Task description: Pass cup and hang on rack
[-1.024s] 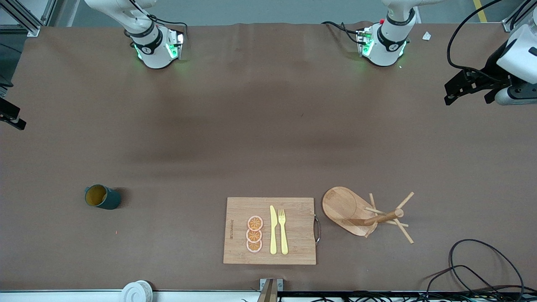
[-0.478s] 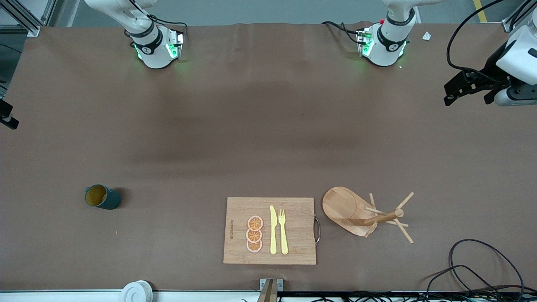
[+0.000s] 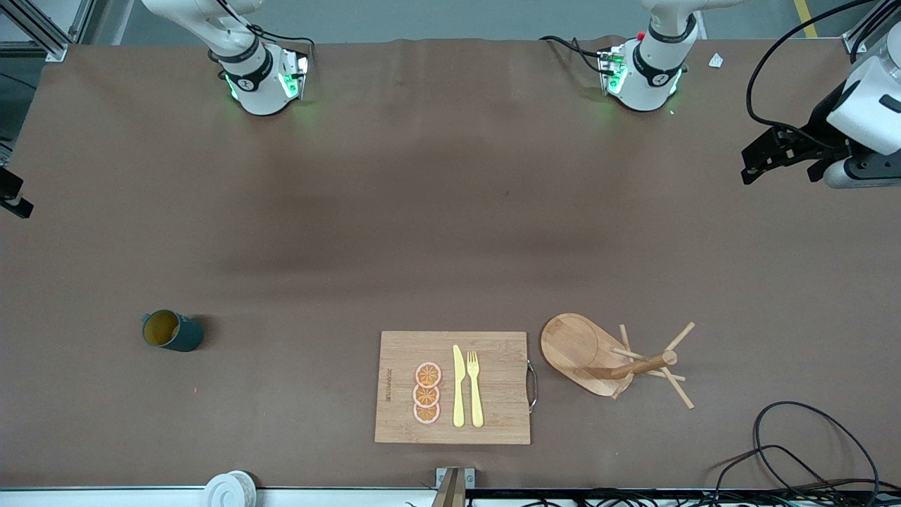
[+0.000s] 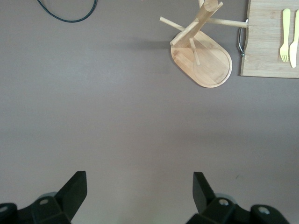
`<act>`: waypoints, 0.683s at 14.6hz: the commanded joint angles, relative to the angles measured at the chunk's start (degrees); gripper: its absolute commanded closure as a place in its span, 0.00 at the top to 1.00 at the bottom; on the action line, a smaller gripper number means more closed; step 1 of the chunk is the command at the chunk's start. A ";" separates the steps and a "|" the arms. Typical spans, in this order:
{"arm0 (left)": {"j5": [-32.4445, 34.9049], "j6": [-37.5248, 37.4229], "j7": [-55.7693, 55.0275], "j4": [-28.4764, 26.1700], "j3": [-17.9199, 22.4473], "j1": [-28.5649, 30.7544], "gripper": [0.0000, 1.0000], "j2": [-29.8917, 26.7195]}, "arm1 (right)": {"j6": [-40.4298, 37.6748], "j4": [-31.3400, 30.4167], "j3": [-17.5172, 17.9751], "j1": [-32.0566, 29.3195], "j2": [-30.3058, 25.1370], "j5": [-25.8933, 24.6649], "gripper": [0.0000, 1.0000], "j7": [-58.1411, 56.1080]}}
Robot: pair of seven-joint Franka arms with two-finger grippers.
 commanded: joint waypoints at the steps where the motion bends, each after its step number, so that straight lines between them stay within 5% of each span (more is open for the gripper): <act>1: -1.04 0.18 0.10 0.55 0.03 0.28 1.00 -0.01 | -0.51 1.05 0.38 -0.38 0.60 -0.56 1.00 0.10; 10: -1.04 0.10 0.10 0.81 0.12 0.90 1.00 -0.18 | 0.81 1.14 0.29 -0.39 0.69 -0.20 1.00 0.45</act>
